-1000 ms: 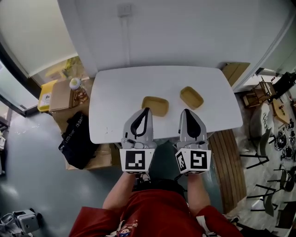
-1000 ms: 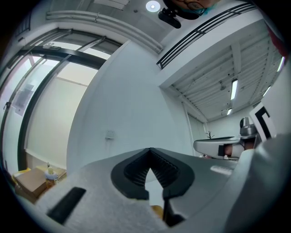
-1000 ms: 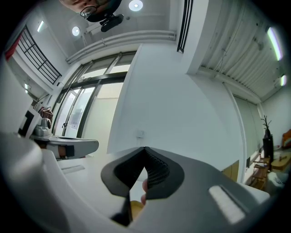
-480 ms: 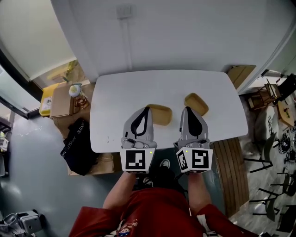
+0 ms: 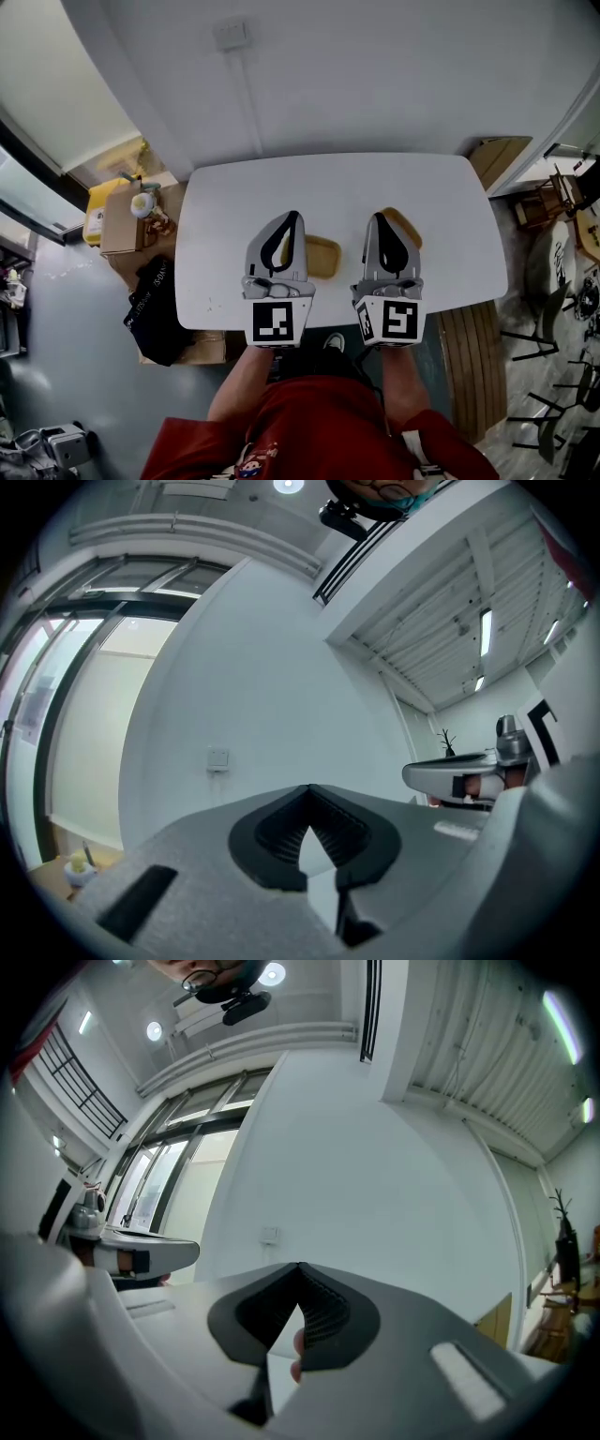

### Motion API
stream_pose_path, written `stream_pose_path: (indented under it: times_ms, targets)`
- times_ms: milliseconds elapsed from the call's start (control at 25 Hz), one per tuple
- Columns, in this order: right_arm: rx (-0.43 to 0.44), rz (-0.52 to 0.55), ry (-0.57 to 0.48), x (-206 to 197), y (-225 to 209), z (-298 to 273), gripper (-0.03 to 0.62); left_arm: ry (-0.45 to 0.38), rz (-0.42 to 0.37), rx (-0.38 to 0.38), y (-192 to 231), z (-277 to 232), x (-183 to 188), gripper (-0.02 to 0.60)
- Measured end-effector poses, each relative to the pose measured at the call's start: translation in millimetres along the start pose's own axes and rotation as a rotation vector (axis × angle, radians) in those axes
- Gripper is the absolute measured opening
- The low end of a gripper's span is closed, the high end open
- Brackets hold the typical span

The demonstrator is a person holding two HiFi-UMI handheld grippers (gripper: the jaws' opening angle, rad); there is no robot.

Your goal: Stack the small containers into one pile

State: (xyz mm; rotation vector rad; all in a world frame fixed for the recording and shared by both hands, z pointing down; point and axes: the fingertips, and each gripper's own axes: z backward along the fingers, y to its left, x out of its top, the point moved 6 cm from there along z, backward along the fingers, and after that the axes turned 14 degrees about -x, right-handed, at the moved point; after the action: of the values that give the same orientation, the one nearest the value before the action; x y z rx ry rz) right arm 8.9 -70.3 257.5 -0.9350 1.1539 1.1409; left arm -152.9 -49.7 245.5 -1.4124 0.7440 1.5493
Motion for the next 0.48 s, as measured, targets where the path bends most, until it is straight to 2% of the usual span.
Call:
stream_pose_path:
  times_ms: [240, 480]
  targets:
    - [0.029, -0.022, 0.012, -11.9, -28.1, -37.4, 0.000, 0.038, -0.017, 0.034, 1.1, -41.1, -10.5, 0.002]
    - [0.047, -0.028, 0.044, -32.7, -28.2, -61.2, 0.000, 0.073, -0.020, 0.046, 14.5, -59.6, -27.4, 0.002]
